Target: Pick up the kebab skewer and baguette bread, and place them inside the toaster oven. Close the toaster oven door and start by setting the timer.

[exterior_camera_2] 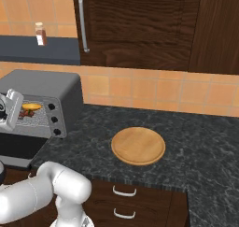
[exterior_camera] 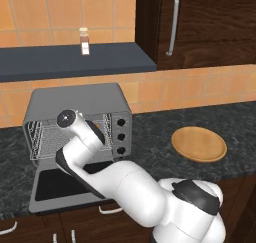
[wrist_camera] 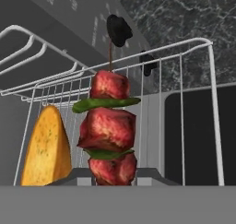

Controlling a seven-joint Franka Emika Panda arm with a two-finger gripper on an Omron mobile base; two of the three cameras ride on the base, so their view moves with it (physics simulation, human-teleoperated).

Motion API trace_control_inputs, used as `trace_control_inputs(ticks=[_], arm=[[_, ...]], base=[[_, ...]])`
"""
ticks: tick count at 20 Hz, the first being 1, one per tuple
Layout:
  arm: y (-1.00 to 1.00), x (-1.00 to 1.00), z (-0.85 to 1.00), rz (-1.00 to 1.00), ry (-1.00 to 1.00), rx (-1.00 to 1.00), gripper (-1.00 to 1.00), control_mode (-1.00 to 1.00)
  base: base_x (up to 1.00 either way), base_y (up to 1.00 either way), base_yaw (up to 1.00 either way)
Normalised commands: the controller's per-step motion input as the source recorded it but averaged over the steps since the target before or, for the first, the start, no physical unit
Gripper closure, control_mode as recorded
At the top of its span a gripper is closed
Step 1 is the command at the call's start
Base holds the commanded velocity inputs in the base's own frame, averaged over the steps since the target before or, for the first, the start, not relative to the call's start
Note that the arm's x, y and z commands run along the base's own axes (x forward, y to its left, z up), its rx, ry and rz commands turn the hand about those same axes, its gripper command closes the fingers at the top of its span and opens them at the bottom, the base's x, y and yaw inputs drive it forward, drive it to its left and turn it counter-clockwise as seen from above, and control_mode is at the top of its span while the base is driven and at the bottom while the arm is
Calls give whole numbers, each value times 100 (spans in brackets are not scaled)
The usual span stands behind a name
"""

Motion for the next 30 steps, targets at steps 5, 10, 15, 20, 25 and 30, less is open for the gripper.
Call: trace_control_inputs(ticks=[5,10,15,20,25,30], arm=[[0,0,0,0,0,0,100,-100],[0,0,0,0,0,0,-100,-100],[0,0,0,0,0,0,-100,-100],[0,0,0,0,0,0,-100,-100],[0,-51,34,2,-9,-1,-100,-100],[-6,-56,44,13,-3,-2,-100,-100]], base=[[0,0,0],[0,0,0],[0,0,0],[0,0,0],[0,0,0],[0,0,0]])
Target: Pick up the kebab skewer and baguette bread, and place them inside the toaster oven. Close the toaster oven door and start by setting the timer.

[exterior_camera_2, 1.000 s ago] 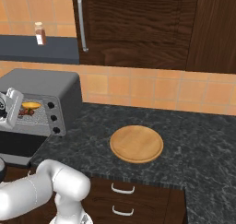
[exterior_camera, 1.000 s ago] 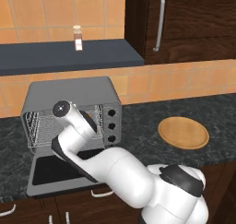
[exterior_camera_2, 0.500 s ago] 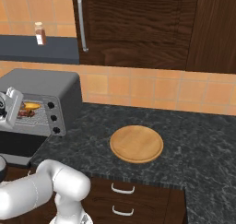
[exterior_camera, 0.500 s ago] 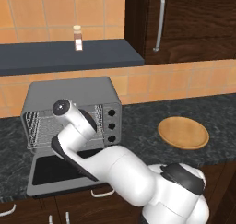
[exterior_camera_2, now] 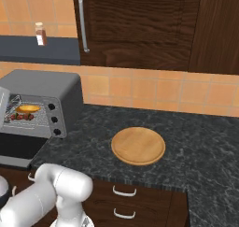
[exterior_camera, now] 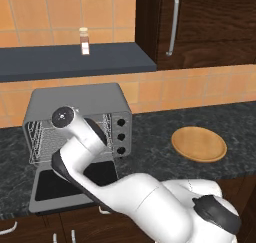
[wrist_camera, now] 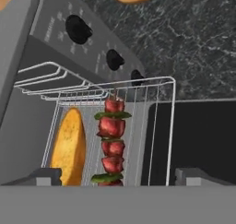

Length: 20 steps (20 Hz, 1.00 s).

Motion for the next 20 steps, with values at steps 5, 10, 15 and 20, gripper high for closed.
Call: trace_control_inputs(ticks=[5,10,15,20], arm=[[-35,-17,13,40,9,-18,-100,-100],[-6,-23,0,55,24,-34,-100,-100],[33,-19,0,48,26,-34,-100,-100],[3,1,-6,33,12,-15,-100,-100]], base=[[0,0,0],[0,0,0],[0,0,0],[0,0,0]])
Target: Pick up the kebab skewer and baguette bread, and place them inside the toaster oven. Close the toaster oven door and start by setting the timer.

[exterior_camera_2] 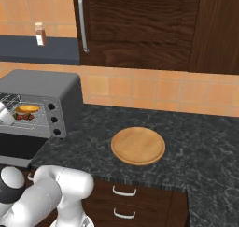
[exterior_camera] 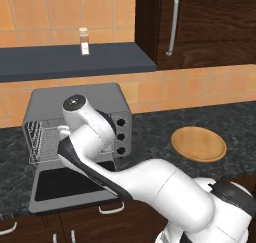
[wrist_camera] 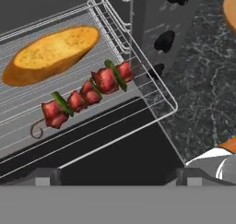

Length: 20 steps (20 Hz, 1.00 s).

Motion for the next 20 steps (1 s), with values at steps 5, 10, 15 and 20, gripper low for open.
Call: trace_control_inputs(ticks=[5,10,15,20], arm=[[-37,0,-22,34,-7,0,-100,-100],[-30,0,-19,29,-16,0,-100,-100],[-1,0,-26,17,-16,0,-100,-100],[7,3,-10,0,-7,0,-100,-100]], base=[[0,0,0],[0,0,0],[0,0,0],[0,0,0]])
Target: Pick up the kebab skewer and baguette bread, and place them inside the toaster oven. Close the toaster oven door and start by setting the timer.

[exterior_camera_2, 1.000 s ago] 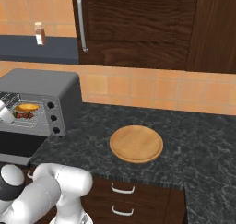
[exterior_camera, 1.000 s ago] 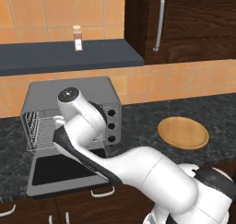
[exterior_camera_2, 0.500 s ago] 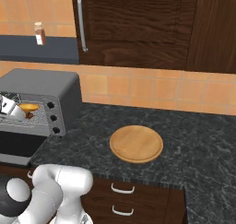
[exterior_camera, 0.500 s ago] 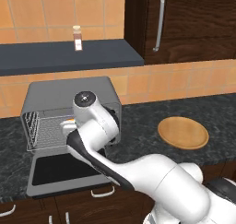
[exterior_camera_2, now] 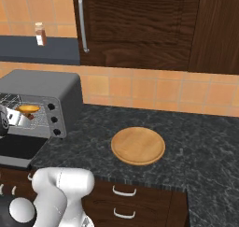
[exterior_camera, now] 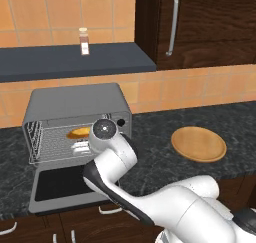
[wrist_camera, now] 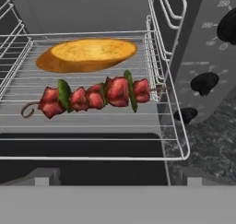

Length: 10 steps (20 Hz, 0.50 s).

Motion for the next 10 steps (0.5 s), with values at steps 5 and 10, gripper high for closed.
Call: trace_control_inputs(ticks=[5,10], arm=[[2,4,-4,0,-1,0,-100,-100],[10,13,-2,0,0,0,-100,-100]], base=[[0,0,0],[0,0,0]])
